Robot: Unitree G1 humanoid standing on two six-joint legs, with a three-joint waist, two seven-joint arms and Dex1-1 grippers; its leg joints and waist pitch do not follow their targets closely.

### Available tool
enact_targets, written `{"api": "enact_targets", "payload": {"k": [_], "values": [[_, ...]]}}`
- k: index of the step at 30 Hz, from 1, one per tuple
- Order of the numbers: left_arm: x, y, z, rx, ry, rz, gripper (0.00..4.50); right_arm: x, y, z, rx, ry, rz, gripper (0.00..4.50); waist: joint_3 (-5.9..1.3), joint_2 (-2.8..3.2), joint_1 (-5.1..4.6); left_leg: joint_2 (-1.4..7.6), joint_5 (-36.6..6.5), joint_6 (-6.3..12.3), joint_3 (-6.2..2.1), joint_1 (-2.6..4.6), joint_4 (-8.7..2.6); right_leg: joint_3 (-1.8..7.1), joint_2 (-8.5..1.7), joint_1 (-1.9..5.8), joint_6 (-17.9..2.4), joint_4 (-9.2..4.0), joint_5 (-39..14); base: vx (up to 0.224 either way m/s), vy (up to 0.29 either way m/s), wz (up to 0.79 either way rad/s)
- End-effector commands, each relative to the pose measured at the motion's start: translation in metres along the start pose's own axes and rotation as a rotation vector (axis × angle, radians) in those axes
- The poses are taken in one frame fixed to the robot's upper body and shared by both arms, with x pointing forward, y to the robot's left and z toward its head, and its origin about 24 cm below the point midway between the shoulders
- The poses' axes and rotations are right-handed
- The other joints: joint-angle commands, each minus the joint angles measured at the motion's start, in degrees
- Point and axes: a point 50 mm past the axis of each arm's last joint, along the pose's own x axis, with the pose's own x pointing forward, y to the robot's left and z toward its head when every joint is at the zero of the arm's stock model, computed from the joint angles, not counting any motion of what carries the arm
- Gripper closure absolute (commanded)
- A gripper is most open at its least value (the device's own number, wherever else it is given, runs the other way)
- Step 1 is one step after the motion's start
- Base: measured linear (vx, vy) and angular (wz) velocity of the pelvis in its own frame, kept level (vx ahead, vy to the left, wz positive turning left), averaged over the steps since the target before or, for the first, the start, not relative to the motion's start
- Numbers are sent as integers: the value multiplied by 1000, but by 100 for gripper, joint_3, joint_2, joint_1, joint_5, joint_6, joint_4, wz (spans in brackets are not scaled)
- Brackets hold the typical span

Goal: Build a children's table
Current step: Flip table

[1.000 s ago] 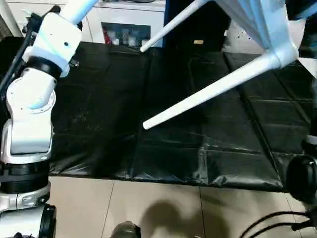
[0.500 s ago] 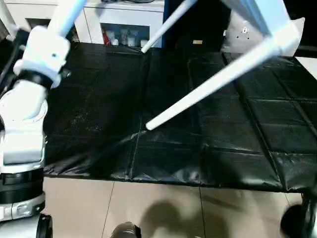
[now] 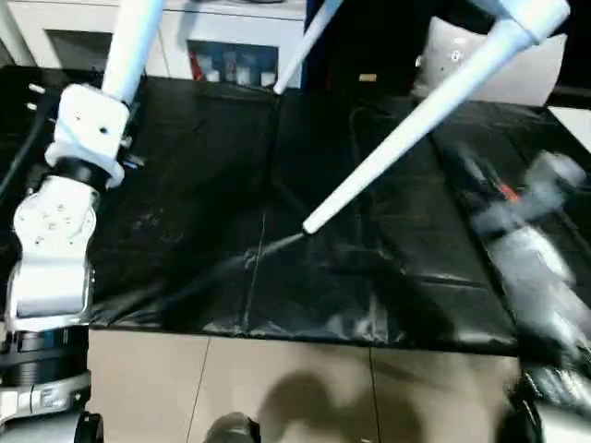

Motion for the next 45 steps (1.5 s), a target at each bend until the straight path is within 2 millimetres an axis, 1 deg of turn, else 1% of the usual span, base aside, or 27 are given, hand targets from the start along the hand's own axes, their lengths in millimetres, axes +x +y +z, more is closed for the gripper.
{"api": "enact_targets", "payload": {"k": [1, 2, 3, 4, 5, 6, 8, 11, 12, 15, 17, 18, 19, 20, 21, 22, 24, 28, 30, 32, 34, 36, 37, 40, 41, 42, 45], "values": [[-1, -16, -8, -14, 25, -89, 302, 8, 2, -9, -16, 36, 19, 0, -388, 1, -56, 531, -1721, -143, -231, 227, -488, 343, -644, 58, -980, -515, -1354, 0, 0, 0], [-1, -16, -8, -15, 21, -94, 302, 13, 4, -12, -21, 48, 36, 0, -401, -20, -59, 537, -1583, -109, -225, 218, -489, 331, -627, 75, -1026, -482, -1136, 0, 0, 0], [-1, -17, -8, -16, 17, -97, 302, 25, 10, -16, -19, 59, 70, 0, -407, -14, -62, 526, -1505, -86, -219, 205, -480, 324, -624, 82, -1097, -456, -985, 0, 0, 0], [-1, -17, -8, -16, 17, -97, 302, 25, 10, -16, -19, 59, 70, 0, -419, -13, -65, 524, -1479, -74, -215, 204, -471, 319, -630, 91, -1139, -444, -923, 0, 0, 0], [-2, -17, -8, -17, 15, -99, 302, 33, 17, -18, -18, 67, 111, 0, -417, -12, -54, 527, -1414, -24, -204, 208, -462, 323, -628, 92, -1166, -442, -814, 0, 0, 0], [-3, -18, -8, -17, 15, -102, 302, 39, 24, -19, -18, 68, 151, 0, -413, -49, -65, 531, -1300, 49, -202, 188, -465, 321, -623, 113, -1198, -426, -667, 0, 0, 0], [-3, -18, -9, -17, 16, -103, 302, 43, 28, -19, -19, 68, 179, 0, -420, -28, -57, 537, -1191, 136, -199, 194, -455, 316, -619, 115, -1211, -404, -562, 0, 0, 0], [-8, -24, -13, -43, 22, -124, 302, 53, 44, -18, -30, 72, 277, 0, -400, -62, -66, 543, -1120, 191, -194, 188, -465, 316, -613, 123, -1226, -401, -532, 0, 0, 0], [-9, -25, -14, -49, 22, -128, 302, 54, 45, -18, -36, 73, 291, 0, -401, -47, -59, 552, -1183, 167, -199, 200, -472, 315, -613, 117, -1211, -406, -617, 0, 0, 0], [-14, -31, -20, -80, 41, -142, 302, 50, 53, -15, -53, 82, 384, 0, -370, -69, -70, 555, -1359, 114, -202, 209, -493, 325, -606, 106, -1166, -434, -798, 0, 0, 0], [-18, -35, -25, -103, 56, -149, 302, 44, 59, -12, -71, 92, 446, 0, -359, -57, -49, 570, -1430, 71, -211, 225, -506, 335, -607, 101, -1067, -457, -870, 0, 0, 0], [-21, -37, -27, -115, 64, -156, 302, 40, 63, -11, -80, 101, 480, 0, -370, -67, -46, 576, -1355, 88, -218, 229, -509, 334, -596, 110, -1034, -440, -687, 0, 0, 0], [-25, -41, -31, -130, 76, -170, 302, 34, 69, -8, -98, 111, 519, 0, -369, -62, -48, 571, -1344, 100, -216, 229, -507, 334, -586, 98, -1031, -433, -630, 0, 0, 0], [-29, -45, -34, -138, 87, -182, 302, 27, 75, -5, -107, 120, 551, 0, -360, -53, -34, 577, -1242, 118, -230, 233, -514, 335, -568, 114, -961, -439, -468, 0, 0, 0], [-32, -47, -35, -142, 93, -188, 302, 24, 78, -4, -112, 125, 567, 0, -369, -52, -14, 587, -1240, 142, -234, 237, -517, 335, -581, 112, -937, -429, -369, 0, 0, 0], [-35, -49, -38, -154, 104, -192, 303, 19, 81, -2, -125, 132, 581, 0, -368, -51, -29, 576, -1281, 145, -233, 224, -518, 334, -586, 112, -954, -426, -388, 0, 0, 0], [-41, -52, -44, -167, 129, -194, 303, 11, 86, 0, -143, 135, 583, 0, -339, -45, -23, 583, -1528, 33, -242, 226, -549, 342, -595, 105, -920, -487, -728, 0, 0, 0], [-47, -55, -51, -166, 162, -199, 303, 2, 90, -1, -138, 139, 568, 0, -311, -64, -32, 584, -1905, -174, -256, 253, -575, 356, -606, 67, -840, -533, -1134, 0, 0, 0], [-50, -55, -57, -180, 187, -193, 303, -5, 95, -6, -133, 166, 564, 0, -290, -52, -37, 595, -2054, -285, -276, 265, -605, 358, -597, 55, -757, -545, -1225, 0, 0, 0], [-54, -55, -61, -183, 208, -191, 303, -7, 97, -9, -134, 180, 545, 0, -296, -60, -62, 591, -2078, -354, -292, 262, -625, 345, -585, 67, -738, -535, -1134, 0, 0, 0], [-57, -54, -65, -181, 234, -186, 303, -6, 96, -13, -155, 189, 519, 0, -299, -63, -76, 580, -2099, -382, -286, 265, -627, 345, -586, 61, -729, -540, -1077, 0, 0, 0], [-62, -53, -70, -201, 264, -168, 303, -5, 90, -20, -193, 191, 470, 0, -286, -61, -95, 573, -2208, -453, -275, 265, -629, 359, -610, 43, -730, -566, -1218, 0, 0, 0], [-64, -52, -72, -211, 275, -156, 268, -6, 86, -23, -212, 209, 457, 0, -288, -64, -99, 574, -2249, -466, -274, 273, -626, 360, -608, 37, -725, -568, -1264, 0, 0, 0], [-74, -49, -79, -208, 315, -127, 268, -8, 79, -27, -194, 230, 402, 0, -262, -75, -124, 574, -2460, -500, -290, 277, -642, 374, -607, 35, -697, -603, -1522, 0, 0, 0], [-76, -49, -80, -210, 319, -128, 243, -9, 79, -28, -194, 230, 399, 0, -279, -73, -130, 581, -2395, -497, -293, 273, -641, 377, -605, 40, -700, -583, -1420, 0, 0, 0], [-80, -49, -81, -209, 330, -126, 243, -10, 77, -30, -206, 238, 386, 0, -282, -74, -129, 586, -2332, -486, -287, 273, -639, 373, -593, 37, -713, -575, -1271, 0, 0, 0], [-89, -50, -82, -211, 345, -120, 203, -15, 72, -35, -239, 256, 361, 0, -278, -70, -127, 589, -2312, -458, -273, 273, -646, 374, -589, 40, -725, -578, -1177, 0, 0, 0]]}}
